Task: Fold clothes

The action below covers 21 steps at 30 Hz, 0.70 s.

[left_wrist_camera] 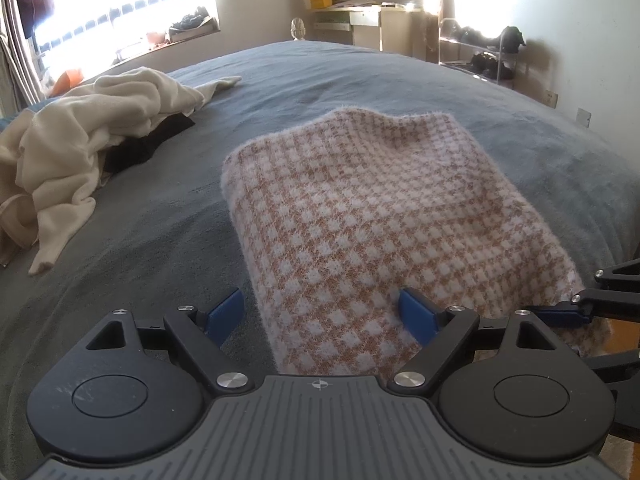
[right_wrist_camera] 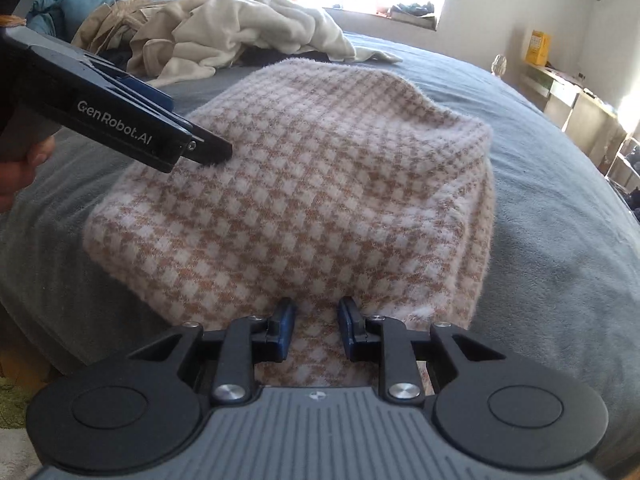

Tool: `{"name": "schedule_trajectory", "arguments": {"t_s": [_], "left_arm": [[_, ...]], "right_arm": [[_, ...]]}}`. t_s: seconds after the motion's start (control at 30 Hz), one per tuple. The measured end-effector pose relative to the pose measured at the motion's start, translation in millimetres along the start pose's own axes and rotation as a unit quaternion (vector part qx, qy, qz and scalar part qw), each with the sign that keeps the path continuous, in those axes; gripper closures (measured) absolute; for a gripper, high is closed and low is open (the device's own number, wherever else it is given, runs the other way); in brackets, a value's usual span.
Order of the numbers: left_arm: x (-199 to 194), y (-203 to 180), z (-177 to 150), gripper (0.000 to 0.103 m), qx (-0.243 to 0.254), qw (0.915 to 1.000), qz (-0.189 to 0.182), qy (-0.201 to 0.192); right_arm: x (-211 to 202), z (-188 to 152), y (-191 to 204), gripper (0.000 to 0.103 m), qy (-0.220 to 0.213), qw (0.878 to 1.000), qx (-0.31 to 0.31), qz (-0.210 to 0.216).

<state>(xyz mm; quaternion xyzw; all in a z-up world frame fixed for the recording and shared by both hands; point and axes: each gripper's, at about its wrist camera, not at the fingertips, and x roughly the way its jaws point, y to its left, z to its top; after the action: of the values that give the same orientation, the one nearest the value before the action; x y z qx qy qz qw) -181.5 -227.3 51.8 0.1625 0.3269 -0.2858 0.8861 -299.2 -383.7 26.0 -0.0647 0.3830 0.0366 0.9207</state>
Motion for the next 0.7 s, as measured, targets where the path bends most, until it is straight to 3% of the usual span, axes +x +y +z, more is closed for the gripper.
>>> {"name": "schedule_trajectory", "arguments": {"t_s": [0.17, 0.3, 0.4, 0.47, 0.57, 0.63, 0.7], "left_arm": [[-4.0, 2.1, -0.7, 0.017, -0.001, 1.0, -0.006, -0.006], [-27.3, 16.0, -17.4, 0.016, -0.009, 0.9975, -0.054, -0.045], [-43.3, 13.8, -39.4, 0.015, 0.015, 0.9942, -0.085, -0.065], [-38.2, 6.0, -52.4, 0.015, 0.037, 0.9948, -0.08, -0.05], [-16.1, 6.7, -65.9, 0.012, 0.018, 0.9969, -0.074, -0.019], [-7.6, 16.4, -64.9, 0.006, -0.005, 0.9959, -0.09, -0.006], [-1.1, 25.8, -63.3, 0.002, -0.021, 0.9945, -0.103, 0.001]], "right_arm": [[-7.9, 6.4, 4.8, 0.077, -0.006, 1.0, 0.001, -0.013], [-33.6, 14.9, 8.4, 0.077, -0.049, 0.999, 0.02, -0.008], [-50.5, 17.4, 13.6, 0.077, -0.084, 0.996, 0.038, 0.012], [-46.9, 15.1, 18.1, 0.077, -0.084, 0.995, 0.046, 0.031], [0.2, -2.0, 21.7, 0.077, -0.025, 0.998, 0.052, 0.022], [12.2, -14.3, 17.4, 0.077, -0.045, 0.996, 0.071, 0.03], [6.1, -9.2, 16.2, 0.077, -0.037, 0.996, 0.075, 0.03]]}}
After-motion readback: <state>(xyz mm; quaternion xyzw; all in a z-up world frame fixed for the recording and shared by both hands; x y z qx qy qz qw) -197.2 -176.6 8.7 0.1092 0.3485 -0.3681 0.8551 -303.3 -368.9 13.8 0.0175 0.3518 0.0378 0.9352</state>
